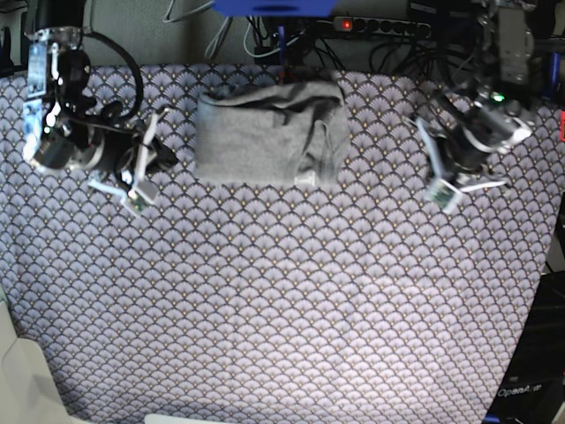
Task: Fold the T-shirt properly
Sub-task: 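Release the fabric and raise both grippers from the stack, then grasp the folded stack's sides with both grippers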
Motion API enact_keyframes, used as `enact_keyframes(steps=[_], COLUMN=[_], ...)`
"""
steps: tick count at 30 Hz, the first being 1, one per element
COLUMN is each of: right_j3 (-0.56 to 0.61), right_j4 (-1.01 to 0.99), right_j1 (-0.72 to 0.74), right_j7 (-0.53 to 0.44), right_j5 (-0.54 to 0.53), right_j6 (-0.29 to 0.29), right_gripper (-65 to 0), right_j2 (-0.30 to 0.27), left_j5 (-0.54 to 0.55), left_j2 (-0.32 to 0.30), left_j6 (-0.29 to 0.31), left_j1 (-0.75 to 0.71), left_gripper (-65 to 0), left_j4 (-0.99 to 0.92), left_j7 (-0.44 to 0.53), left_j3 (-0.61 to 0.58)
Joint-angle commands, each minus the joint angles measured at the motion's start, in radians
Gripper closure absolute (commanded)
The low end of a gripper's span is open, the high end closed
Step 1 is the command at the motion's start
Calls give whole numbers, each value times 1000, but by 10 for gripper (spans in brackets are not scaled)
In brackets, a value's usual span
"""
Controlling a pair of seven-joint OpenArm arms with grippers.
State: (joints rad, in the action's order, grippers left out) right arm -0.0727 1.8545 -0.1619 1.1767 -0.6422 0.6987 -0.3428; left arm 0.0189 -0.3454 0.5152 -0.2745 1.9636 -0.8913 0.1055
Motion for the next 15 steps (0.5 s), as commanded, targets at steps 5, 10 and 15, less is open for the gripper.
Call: enact_keyframes(steps=[5, 10, 15], right_j3=[-14, -14, -14], right_j4=[10, 7, 7], right_j1=[-66, -87, -107], right_j7=[-83, -106, -108], right_j5=[-14, -12, -12], right_j6=[-1, -1, -1], right_gripper=[0, 0, 0], right_j2=[-46, -49, -46], left_j5=[-182, -296, -380], left_j2=[-4, 15, 58], left_j6=[121, 183, 183], left_j1=[-25, -35, -59], left_gripper=[0, 0, 0], left_j4=[12, 18, 16], left_j7=[4, -96, -96], left_j3=[-160, -241, -254])
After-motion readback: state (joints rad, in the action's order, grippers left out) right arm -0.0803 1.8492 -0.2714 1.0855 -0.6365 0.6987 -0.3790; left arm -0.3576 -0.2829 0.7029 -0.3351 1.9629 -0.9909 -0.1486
